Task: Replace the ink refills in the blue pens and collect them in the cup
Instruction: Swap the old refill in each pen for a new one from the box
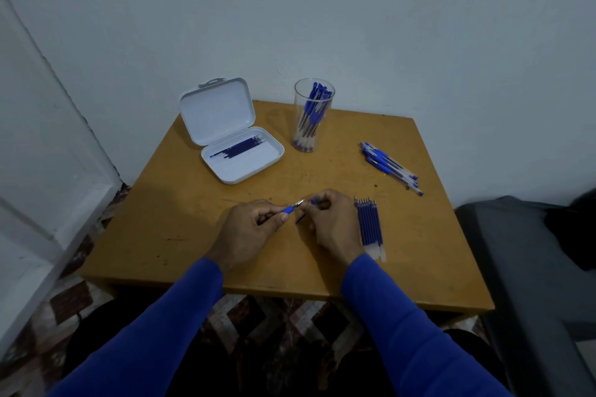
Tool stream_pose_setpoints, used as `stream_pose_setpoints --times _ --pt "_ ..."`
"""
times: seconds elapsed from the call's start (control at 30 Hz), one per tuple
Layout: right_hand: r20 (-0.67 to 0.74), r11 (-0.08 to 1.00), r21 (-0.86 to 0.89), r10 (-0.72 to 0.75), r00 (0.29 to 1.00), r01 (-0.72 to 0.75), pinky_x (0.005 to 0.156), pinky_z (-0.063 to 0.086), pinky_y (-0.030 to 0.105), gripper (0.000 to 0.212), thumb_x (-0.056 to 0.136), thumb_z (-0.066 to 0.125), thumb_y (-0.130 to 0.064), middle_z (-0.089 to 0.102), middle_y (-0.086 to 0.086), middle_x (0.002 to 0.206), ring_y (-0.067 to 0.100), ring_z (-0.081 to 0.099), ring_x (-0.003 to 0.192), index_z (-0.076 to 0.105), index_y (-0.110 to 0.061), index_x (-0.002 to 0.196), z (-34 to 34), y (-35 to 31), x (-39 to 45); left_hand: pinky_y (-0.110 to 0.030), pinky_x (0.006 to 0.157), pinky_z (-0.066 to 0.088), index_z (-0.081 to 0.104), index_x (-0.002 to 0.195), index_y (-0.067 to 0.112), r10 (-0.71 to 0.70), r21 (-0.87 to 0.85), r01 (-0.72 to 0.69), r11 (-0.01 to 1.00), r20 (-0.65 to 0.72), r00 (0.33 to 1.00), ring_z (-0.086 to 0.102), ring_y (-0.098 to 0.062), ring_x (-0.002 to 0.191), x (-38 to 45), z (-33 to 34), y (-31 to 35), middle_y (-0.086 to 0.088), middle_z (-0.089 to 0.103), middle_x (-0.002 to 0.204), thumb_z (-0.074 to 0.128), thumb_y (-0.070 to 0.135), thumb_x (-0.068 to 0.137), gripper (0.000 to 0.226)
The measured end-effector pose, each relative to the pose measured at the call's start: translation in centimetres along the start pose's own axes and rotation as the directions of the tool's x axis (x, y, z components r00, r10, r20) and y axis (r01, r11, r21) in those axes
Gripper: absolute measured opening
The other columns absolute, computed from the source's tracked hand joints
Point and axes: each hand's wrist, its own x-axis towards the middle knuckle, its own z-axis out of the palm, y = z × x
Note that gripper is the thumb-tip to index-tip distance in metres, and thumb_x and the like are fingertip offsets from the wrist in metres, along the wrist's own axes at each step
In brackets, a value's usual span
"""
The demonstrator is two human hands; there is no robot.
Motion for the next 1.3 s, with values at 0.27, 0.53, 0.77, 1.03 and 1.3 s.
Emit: stream_pose_setpoints --times 0.27,0.53,0.77,1.03,1.3 --pt "-0.030 0.995 -0.102 -0.009 1.000 0.006 0.072 0.050 0.016 0.017 0.094 0.071 -0.027 0.067 -0.010 0.095 0.003 0.063 0.087 0.069 -0.021 0.110 0.5 0.1 0.4 -0.032 0.064 0.052 0.078 0.110 0.025 0.020 -0.007 -0.020 1.000 -0.008 1.000 0.062 -0.015 0.072 0.0 0.2 -0.6 0.010 0.069 0.080 0.070 0.024 0.094 0.018" --pt "-0.042 0.999 -0.030 -0.025 0.999 0.024 0.069 0.059 0.033 0.012 0.101 0.060 -0.033 0.069 -0.008 0.081 0.009 0.066 0.076 0.065 -0.032 0.091 -0.2 0.2 -0.3 -0.035 0.065 0.052 0.078 0.111 0.027 0.035 0.008 -0.035 0.999 -0.052 0.998 0.061 -0.014 0.073 0.0 0.4 -0.5 0.013 0.068 0.080 0.072 0.023 0.093 0.019" --pt "0.182 0.985 0.169 -0.067 0.981 0.036 0.041 0.039 0.019 0.041 0.097 0.064 -0.046 0.066 0.009 0.069 0.006 0.051 0.048 0.071 -0.006 0.091 -0.8 -1.1 -1.5 -0.017 0.062 0.044 0.076 0.112 0.029 0.064 0.040 -0.062 0.997 -0.068 0.996 0.057 -0.011 0.072 -0.3 0.4 -0.2 0.018 0.064 0.081 0.074 0.022 0.091 0.022" --pt "0.210 0.979 0.202 -0.077 0.975 0.034 0.050 0.044 0.018 0.018 0.096 0.071 -0.021 0.064 -0.005 0.063 0.002 0.052 0.051 0.071 -0.005 0.088 -0.8 -1.4 -0.8 -0.031 0.061 0.050 0.076 0.108 0.032 0.074 -0.007 -0.074 0.997 -0.075 0.994 0.060 -0.019 0.069 -0.3 0.4 -0.4 0.007 0.067 0.076 0.074 0.021 0.090 0.020" --pt "0.307 0.967 0.255 -0.098 0.947 0.018 0.055 0.047 0.021 0.027 0.093 0.072 -0.017 0.068 0.006 0.094 0.006 0.058 0.066 0.065 -0.017 0.120 -1.5 -1.5 -0.7 -0.038 0.062 0.052 0.076 0.106 0.035 0.067 -0.042 -0.071 0.997 -0.086 0.994 0.060 -0.018 0.070 -0.4 0.2 -0.2 0.005 0.067 0.077 0.073 0.022 0.091 0.020"
